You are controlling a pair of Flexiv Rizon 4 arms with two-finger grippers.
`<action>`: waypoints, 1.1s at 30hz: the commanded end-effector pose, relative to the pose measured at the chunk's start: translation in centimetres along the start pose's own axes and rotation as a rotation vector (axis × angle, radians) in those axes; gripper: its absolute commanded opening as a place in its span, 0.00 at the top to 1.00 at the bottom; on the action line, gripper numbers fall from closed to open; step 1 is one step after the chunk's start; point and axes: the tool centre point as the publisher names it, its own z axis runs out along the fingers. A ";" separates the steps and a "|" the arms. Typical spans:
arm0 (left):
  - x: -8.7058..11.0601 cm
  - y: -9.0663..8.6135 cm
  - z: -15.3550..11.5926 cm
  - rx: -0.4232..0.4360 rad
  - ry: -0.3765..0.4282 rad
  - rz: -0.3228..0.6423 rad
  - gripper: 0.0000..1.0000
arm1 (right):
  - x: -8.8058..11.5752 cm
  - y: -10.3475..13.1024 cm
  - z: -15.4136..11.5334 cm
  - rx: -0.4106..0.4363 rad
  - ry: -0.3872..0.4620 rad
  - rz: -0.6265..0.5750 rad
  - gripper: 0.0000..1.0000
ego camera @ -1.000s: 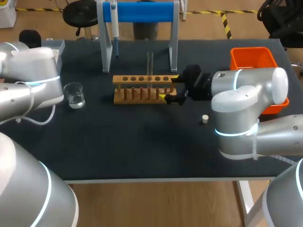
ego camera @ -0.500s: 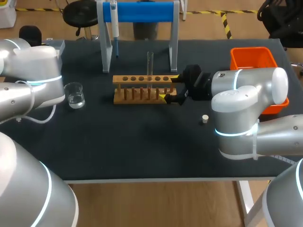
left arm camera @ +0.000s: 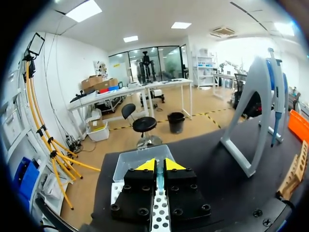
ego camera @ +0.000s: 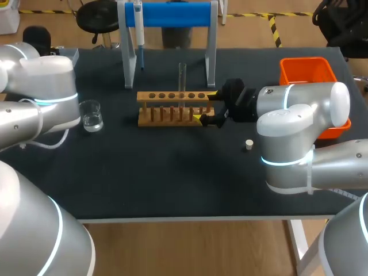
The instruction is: Invert the test tube, pick up the pipette, mount the tip to pipette, aspirate from beaker and dispense into the tube, eject the tip, return the pipette, and cap with the stopper.
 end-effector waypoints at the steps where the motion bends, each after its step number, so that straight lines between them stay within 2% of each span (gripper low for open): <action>1: 0.2 -0.5 -0.7 0.020 -0.007 0.010 1.00 | 0.0 0.0 0.0 0.000 0.001 0.000 0.00; 7: 0.5 -2.3 -2.4 0.047 0.013 0.056 1.00 | 0.0 0.0 0.0 0.000 0.001 0.000 0.00; 10: 1.3 -3.4 -4.2 0.056 0.063 0.108 1.00 | 0.0 0.0 0.0 0.000 0.001 0.000 0.00; 13: 2.5 -4.4 -6.5 0.058 0.148 0.174 1.00 | 0.0 0.0 0.0 0.000 0.001 0.000 0.00; 16: 4.2 -5.0 -8.9 0.049 0.332 0.239 1.00 | 0.0 0.0 0.0 0.000 0.001 0.000 0.00; 18: 6.3 -5.0 -10.6 0.018 0.558 0.343 1.00 | 0.0 0.0 0.0 0.000 0.001 0.000 0.00; 33: 6.3 -5.0 -10.6 0.018 0.558 0.343 1.00 | 0.0 0.0 0.0 0.000 0.001 0.000 0.00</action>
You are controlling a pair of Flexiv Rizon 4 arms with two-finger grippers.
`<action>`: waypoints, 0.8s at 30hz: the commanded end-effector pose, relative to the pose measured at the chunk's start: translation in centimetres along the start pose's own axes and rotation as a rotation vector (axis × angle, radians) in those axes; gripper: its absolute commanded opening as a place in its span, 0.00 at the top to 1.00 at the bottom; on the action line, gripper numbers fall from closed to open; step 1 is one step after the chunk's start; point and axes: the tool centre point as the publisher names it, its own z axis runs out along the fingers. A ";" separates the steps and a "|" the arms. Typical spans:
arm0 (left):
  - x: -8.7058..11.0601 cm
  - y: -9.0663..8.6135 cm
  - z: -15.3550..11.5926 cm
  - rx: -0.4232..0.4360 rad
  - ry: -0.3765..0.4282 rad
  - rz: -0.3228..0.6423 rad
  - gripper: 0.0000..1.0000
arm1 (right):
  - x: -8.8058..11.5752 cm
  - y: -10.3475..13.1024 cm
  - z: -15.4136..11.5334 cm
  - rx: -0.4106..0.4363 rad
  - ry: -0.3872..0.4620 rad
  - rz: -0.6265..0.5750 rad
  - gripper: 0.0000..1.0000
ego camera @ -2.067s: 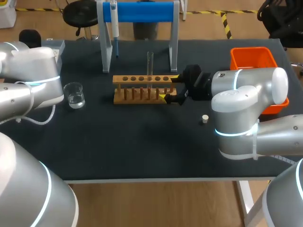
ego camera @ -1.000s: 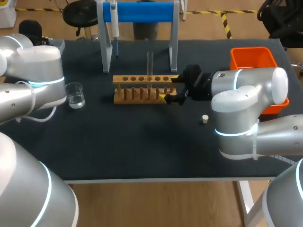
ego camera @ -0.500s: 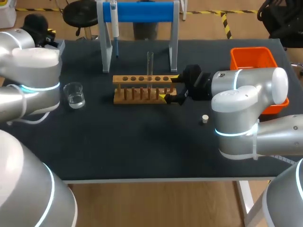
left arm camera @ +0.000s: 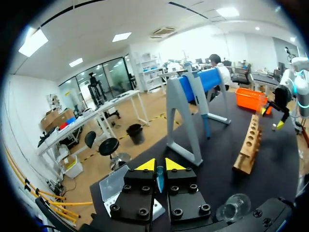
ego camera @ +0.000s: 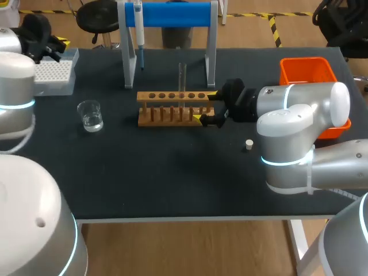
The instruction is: Invert the test tube, pick up the pipette, mount the tip to pipette, aspirate from beaker and dispense into the tube, eject the tip, return the pipette, and cap with the stopper.
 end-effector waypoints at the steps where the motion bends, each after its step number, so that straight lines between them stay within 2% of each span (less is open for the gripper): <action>1: -0.3 -0.2 -0.8 -0.016 0.162 -0.001 1.00 | 0.0 0.0 0.0 0.000 0.001 0.000 0.00; 4: 0.2 -0.4 -0.9 -0.024 0.178 0.015 1.00 | 0.0 0.0 0.0 0.000 0.001 0.000 0.00; 11: 6.0 -2.6 -4.5 -0.082 0.265 0.054 1.00 | 0.0 0.0 0.0 0.000 0.001 0.000 0.00; 14: 9.1 -3.7 -6.2 -0.074 0.300 0.058 1.00 | 0.0 0.0 0.0 0.000 0.001 0.000 0.00; 20: 15.9 -5.8 -8.0 -0.100 0.411 0.043 1.00 | 0.0 0.0 0.0 0.000 0.001 0.000 0.00; 24: 20.7 -7.8 -8.9 -0.076 0.511 0.022 1.00 | 0.0 0.0 0.0 0.000 0.001 0.000 0.00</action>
